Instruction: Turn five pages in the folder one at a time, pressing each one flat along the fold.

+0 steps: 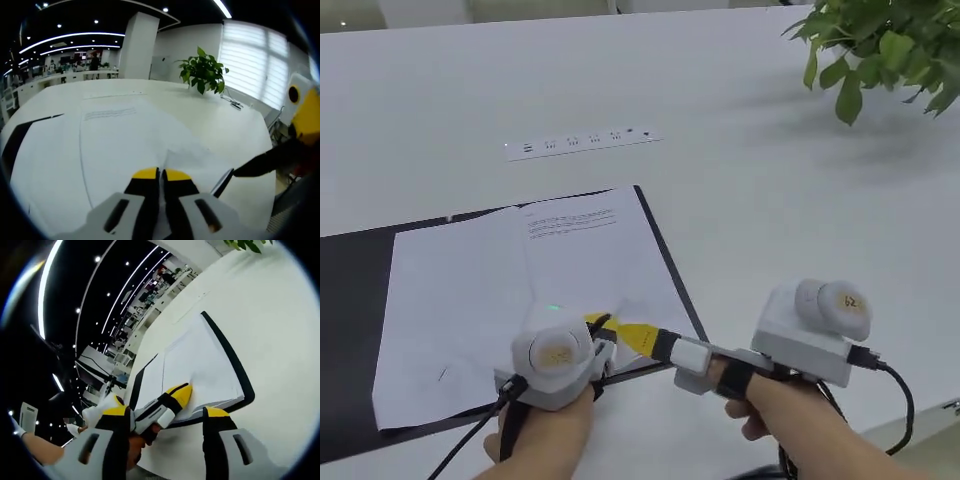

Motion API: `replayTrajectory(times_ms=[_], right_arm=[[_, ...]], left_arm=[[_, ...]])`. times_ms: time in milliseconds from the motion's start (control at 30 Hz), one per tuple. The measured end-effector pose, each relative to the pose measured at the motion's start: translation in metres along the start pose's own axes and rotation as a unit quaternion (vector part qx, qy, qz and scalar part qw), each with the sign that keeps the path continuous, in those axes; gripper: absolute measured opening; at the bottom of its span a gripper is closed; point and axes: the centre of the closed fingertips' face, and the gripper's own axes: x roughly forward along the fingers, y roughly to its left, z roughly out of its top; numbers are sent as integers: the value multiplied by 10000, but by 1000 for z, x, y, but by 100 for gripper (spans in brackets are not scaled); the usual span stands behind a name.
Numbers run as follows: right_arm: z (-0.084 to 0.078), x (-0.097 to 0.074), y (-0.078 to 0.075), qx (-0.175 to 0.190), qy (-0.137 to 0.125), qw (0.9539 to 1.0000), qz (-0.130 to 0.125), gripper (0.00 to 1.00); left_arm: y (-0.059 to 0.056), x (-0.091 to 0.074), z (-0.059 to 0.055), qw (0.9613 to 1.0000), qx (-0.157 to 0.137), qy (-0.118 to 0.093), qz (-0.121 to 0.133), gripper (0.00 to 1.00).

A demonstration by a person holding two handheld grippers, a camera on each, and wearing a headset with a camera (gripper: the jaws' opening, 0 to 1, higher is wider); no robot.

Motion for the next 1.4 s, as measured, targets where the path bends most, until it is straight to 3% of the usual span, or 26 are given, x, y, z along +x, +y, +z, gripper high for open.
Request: replayTrajectory(times_ms=[400, 600, 767, 933, 1100, 1233, 1267, 1333, 1400], right_arm=[[2, 16, -20, 275, -124, 9991, -290, 57], [4, 21, -35, 339, -261, 9972, -614, 40], [9, 20, -52, 576, -540, 9917, -1010, 22], [11, 18, -63, 851, -714, 9871, -1150, 2], [11, 16, -63, 961, -838, 9848, -1176, 0], [16, 11, -57, 901, -970, 9850, -1104, 0], [17, 9, -54, 886, -995, 9855, -1054, 0], [20, 7, -48, 783, -1038, 9867, -979, 0], [22, 4, -44, 754, -1075, 9870, -932, 0]], left_arm=[[0, 0, 0, 10000, -27, -34, -23, 2], [0, 0, 0, 10000, -53, -43, -29, 2], [0, 0, 1, 9999, -88, -32, -42, 2], [0, 0, 1, 9999, -109, -30, -30, 2], [1, 0, 1, 9996, -282, -1, -56, 3], [-2, -4, 3, 9971, -664, 158, -327, 6], [0, -8, 7, 9970, -690, 140, -323, 8], [0, -17, 20, 9961, -743, -158, -451, 15], [0, -23, 28, 9961, -677, -270, -496, 18]])
